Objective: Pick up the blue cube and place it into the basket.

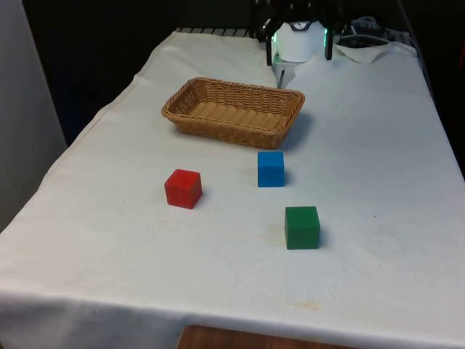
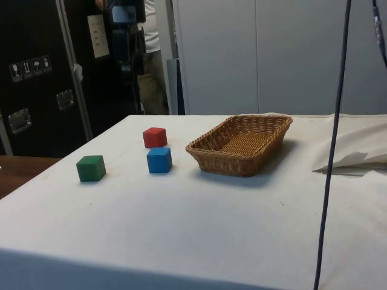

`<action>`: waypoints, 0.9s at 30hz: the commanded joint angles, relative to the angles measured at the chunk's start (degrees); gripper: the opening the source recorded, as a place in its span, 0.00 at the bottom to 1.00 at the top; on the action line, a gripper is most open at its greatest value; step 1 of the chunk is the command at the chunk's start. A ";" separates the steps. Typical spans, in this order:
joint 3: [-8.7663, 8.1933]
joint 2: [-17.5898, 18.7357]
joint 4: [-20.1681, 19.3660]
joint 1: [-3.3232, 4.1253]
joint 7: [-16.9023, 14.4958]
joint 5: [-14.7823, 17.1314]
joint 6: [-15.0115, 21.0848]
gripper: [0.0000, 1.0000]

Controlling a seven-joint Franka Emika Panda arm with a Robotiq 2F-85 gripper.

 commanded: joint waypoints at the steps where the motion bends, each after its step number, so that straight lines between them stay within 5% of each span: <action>1: 0.11 0.11 -0.57 -0.11 -0.63 0.52 1.15 1.00; 27: -1.60 6.07 -6.25 -0.80 -1.72 -0.06 12.49 1.00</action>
